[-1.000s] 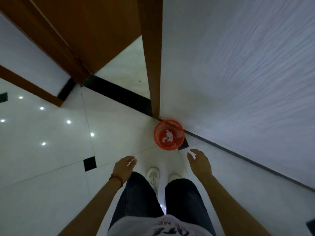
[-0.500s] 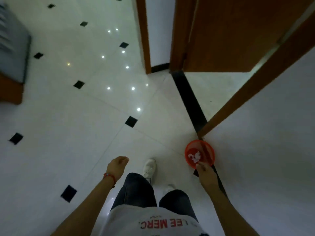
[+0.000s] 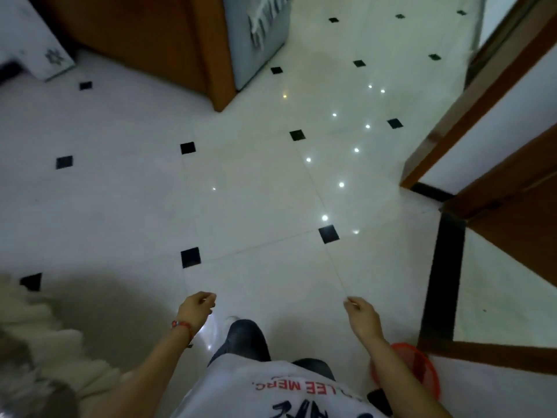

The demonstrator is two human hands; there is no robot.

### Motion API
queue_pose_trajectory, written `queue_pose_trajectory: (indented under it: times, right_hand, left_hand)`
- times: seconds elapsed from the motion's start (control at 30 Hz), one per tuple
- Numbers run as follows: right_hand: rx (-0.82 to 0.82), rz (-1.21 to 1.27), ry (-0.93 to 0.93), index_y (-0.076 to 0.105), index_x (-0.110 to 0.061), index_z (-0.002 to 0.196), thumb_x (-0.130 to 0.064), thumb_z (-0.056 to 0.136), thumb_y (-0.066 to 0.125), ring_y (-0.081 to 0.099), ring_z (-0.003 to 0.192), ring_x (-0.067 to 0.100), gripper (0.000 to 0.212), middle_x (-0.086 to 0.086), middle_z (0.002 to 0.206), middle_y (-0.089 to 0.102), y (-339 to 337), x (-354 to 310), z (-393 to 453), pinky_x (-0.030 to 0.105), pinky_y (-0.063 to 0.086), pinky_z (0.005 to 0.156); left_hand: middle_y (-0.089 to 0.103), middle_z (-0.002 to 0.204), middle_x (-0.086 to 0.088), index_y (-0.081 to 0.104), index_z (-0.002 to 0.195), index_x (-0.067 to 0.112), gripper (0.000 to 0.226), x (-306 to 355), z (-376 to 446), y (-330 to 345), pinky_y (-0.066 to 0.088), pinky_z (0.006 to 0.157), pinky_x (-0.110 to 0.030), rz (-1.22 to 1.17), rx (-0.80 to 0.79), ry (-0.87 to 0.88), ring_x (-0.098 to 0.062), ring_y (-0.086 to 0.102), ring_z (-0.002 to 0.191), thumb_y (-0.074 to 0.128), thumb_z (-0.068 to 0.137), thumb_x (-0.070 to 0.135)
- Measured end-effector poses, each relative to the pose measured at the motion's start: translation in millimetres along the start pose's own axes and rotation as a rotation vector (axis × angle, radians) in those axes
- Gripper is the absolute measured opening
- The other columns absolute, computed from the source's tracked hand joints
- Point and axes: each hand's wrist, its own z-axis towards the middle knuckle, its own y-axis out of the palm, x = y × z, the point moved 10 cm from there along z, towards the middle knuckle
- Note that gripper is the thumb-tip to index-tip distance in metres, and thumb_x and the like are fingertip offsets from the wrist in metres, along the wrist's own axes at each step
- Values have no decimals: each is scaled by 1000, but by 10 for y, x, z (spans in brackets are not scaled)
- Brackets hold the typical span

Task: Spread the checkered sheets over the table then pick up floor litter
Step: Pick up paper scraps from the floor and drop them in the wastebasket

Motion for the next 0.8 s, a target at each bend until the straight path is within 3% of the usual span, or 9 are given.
queue_pose_trajectory:
  times: [0.17,0.37,0.57,0.8]
  right_hand:
    - [-95,-72,-84,54,-3,124,-23,96,46,55,113,31,35,16,126,58,787,-988,266,30,40,96]
    - [-186,-133,-156,56,-3,121,-24,95,48,56,110,31,34,17,122,60,1666,-1931,527,33,41,97]
    - [-263,-208,-182,57,-1,119,-23,95,48,56,111,34,33,18,123,59,2276,-2643,865,41,42,102]
    - [-361,-363,-271,56,-1,120,-22,96,47,56,111,34,33,18,124,60,2973,-3757,1592,38,41,100]
  left_hand:
    - [61,91,-15,60,106,-4,27,-375,260,-740,45,76,-35,-206,73,-110,-27,57,79,48,93,16]
    - [60,89,-16,60,90,1,19,-681,577,-1507,40,72,-30,-341,138,-227,-20,53,70,47,93,15]
    - [60,93,-15,59,108,-5,29,-510,1053,-2105,43,69,-28,-438,205,-260,-23,56,78,47,93,16]
    - [58,89,-15,59,103,-4,24,-178,1758,-2747,37,57,-24,-603,343,-318,-14,49,61,47,93,14]
